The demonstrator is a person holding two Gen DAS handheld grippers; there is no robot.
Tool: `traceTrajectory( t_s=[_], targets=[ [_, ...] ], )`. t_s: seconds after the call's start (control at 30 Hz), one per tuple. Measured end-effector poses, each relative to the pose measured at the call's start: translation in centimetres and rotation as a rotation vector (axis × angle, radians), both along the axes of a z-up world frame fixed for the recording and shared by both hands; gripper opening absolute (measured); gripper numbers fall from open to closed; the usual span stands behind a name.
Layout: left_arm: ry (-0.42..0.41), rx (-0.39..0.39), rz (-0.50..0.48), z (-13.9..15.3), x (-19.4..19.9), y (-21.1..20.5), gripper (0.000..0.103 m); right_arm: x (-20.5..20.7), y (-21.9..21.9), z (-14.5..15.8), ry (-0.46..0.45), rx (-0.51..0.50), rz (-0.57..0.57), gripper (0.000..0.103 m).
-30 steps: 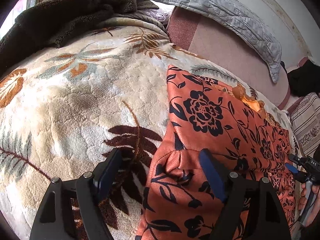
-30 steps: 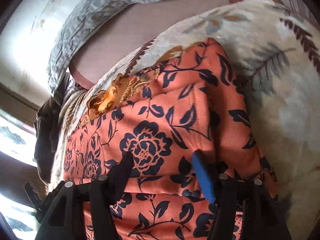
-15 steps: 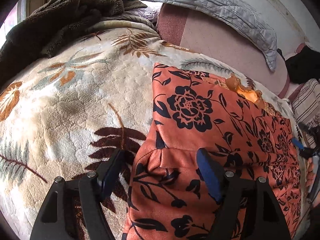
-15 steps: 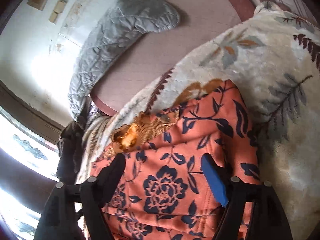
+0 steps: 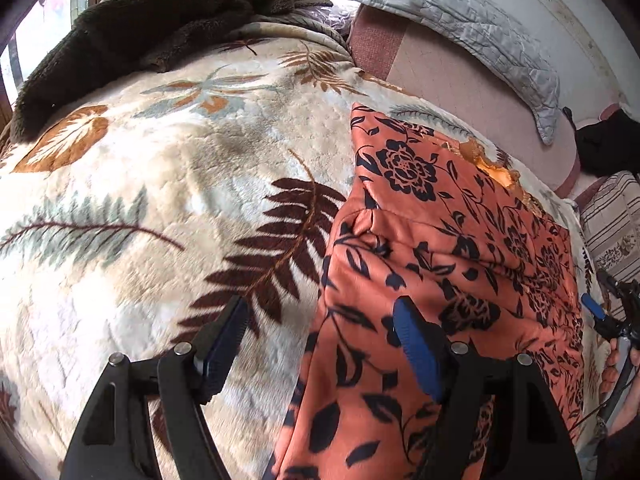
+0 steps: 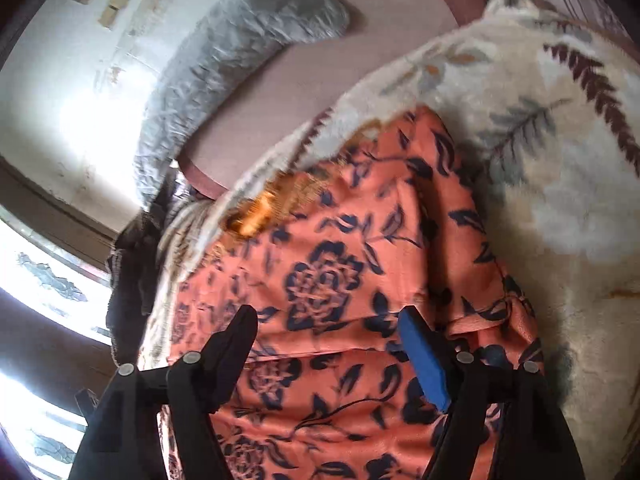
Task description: Fold small clothes
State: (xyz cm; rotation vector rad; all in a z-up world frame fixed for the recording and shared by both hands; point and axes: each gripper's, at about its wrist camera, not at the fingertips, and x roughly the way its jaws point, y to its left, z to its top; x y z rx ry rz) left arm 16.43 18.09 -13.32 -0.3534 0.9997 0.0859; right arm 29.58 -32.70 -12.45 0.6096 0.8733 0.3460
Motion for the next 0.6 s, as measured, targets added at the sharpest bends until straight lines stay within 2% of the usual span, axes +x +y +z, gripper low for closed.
traceTrajectory(
  t_s=[0.07,0.2,0.37,0.43,0.47,0.53,0.6],
  targets=[
    [-0.010,-0.002,-0.001,0.7,-2.6,0.4,0.077,-2.7,0.5,2.2,-0.052,0.001,0.027,0.076],
    [-0.009,-0.014,-0.024,1.2,-7.7,0.8,0.078,-9.7,1.3,4.1,-0.094,-0.083,0.094,0.076],
    [-0.042,0.004,-0.030,2.0,-14.4,1.1,0.079,-20.4,-1.1,5.9,-0.138,-0.192,0.099,0.076],
    [-0.051,0.014,-0.027,2.1,-16.3,1.0,0.082,-23.6,-2.4,6.1,-0.114,-0.252,0.075,0.078],
    [-0.049,0.021,-0.027,2.0,-17.0,1.0,0.082,-24.6,-3.2,5.7,-0.075,-0.286,0.052,0.082],
    [-0.039,0.021,-0.038,1.6,-17.8,0.7,0.083,-25.8,-5.0,4.0,0.018,-0.291,0.032,0.084],
    [-0.016,0.011,-0.042,0.8,-18.1,0.6,0.083,-26.5,-6.8,2.0,0.067,-0.267,0.016,0.084]
  ],
)
